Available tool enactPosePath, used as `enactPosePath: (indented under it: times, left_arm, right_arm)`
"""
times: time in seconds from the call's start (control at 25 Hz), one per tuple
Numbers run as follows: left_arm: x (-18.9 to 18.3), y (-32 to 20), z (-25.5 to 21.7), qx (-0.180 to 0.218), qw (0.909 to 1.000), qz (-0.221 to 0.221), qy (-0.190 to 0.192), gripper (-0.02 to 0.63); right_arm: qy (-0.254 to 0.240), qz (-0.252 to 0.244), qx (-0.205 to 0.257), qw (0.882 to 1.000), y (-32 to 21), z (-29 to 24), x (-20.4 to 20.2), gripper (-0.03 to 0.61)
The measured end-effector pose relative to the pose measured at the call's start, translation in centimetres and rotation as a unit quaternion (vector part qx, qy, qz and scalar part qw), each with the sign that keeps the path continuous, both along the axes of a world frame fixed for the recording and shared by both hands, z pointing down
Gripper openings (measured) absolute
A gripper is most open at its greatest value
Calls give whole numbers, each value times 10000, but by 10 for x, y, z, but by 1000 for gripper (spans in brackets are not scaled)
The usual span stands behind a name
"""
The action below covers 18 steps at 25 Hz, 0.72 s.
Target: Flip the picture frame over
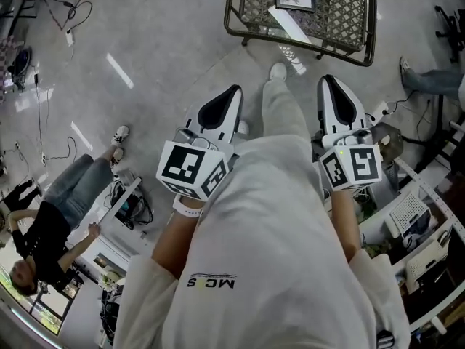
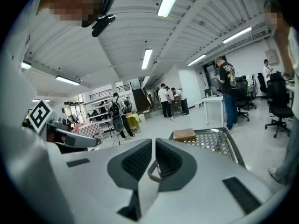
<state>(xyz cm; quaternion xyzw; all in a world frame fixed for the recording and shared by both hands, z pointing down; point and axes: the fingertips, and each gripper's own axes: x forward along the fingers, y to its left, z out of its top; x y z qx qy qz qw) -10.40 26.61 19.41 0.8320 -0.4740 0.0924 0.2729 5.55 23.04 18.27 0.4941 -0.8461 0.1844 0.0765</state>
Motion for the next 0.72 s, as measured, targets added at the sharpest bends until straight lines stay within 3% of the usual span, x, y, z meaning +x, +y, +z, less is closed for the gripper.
enactPosePath:
  times: [0.16, 0.36, 0.72]
  left_arm:
    - [26, -66, -10, 33, 9997, 24, -221, 25]
    - [55, -138, -29, 249, 9993, 0, -270, 25]
    - [57, -196, -22, 154, 9995, -14, -276, 25]
  right_arm:
    - [17, -81, 180, 9998, -67, -5, 29, 18]
    - [-26, -268, 70, 9996, -135, -3, 57, 18]
    - [123, -262, -69, 9996, -192, 2, 56, 18]
